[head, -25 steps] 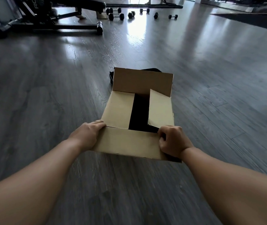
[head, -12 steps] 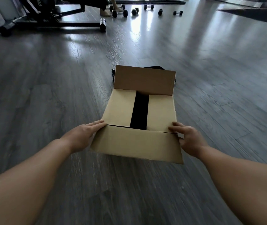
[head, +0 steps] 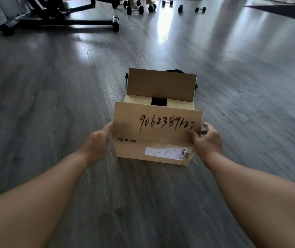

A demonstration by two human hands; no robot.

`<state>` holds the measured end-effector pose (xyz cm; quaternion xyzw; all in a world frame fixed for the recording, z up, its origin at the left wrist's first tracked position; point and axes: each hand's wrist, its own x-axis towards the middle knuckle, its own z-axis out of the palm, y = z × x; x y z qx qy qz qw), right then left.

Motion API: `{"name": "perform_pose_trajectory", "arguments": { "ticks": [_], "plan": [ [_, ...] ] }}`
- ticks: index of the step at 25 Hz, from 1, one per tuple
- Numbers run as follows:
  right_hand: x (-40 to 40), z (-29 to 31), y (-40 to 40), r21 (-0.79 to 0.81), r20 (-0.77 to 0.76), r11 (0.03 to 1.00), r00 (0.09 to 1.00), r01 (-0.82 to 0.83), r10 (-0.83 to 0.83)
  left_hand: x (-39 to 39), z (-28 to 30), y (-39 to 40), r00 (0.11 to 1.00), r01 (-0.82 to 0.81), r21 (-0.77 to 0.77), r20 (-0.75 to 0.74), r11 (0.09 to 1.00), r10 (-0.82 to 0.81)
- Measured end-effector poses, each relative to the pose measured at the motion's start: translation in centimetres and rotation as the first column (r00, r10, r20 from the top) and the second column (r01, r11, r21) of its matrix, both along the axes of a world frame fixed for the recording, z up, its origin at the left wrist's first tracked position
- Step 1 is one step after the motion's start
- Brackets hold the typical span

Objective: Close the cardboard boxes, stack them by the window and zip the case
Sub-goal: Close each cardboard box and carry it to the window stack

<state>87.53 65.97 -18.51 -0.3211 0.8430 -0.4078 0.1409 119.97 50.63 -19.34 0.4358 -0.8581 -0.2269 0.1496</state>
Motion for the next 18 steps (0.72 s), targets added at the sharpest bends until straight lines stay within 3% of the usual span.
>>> {"name": "perform_pose_trajectory", "arguments": {
  "ticks": [2,5,8,10,14,18],
  "plan": [
    [0.6,-0.2,-0.8,0.051,-0.043,0.998,0.999,-0.021,0.023,-1.1,0.2,0.5,0.999,-0.039,-0.061,-0.029,0.997,0.037],
    [1.2,-1.0,-1.3,0.167,-0.162,0.973,0.969,-0.161,0.188,-2.7,0.8,0.7,0.978,-0.196,-0.002,-0.067,0.981,0.195],
    [2.5,-1.3,-0.9,0.217,-0.374,0.963,0.897,-0.161,0.234,-2.1,0.8,0.5,0.959,-0.281,0.145,0.007,0.949,0.283],
    [3.5,-1.3,-0.9,0.273,-0.477,0.941,0.822,-0.199,0.312,0.1,0.3,0.1,0.955,-0.283,0.17,0.137,0.944,0.262],
    [5.1,-1.0,-2.4,0.322,-0.45,0.918,0.815,-0.232,0.364,3.5,0.5,-1.3,0.954,-0.183,0.168,0.267,0.969,0.134],
    [5.1,-0.4,-6.2,0.393,-0.243,0.901,0.924,-0.183,0.294,3.7,0.7,-1.3,0.985,-0.136,0.236,0.139,0.962,0.105]
  ]
}}
